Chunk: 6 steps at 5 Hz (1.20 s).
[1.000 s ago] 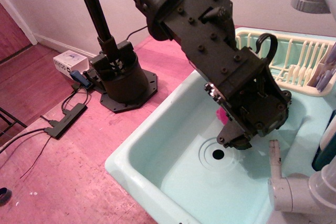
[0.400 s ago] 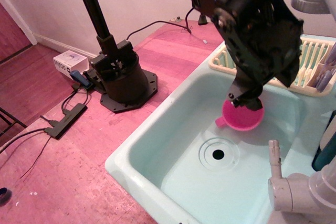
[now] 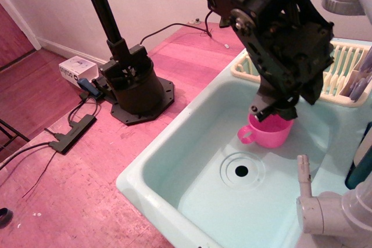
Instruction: Flip cup upright
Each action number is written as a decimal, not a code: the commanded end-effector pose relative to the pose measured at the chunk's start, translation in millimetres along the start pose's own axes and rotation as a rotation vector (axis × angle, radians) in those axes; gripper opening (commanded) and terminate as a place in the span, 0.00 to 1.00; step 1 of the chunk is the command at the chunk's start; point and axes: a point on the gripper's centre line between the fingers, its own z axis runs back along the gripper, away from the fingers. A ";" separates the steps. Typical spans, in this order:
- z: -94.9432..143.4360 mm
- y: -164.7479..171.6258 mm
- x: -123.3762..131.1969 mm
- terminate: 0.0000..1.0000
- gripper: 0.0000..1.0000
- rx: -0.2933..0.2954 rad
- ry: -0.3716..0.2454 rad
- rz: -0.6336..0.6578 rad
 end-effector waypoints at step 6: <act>43.6 -16.2 1.6 0.00 1.00 0.006 0.070 -0.023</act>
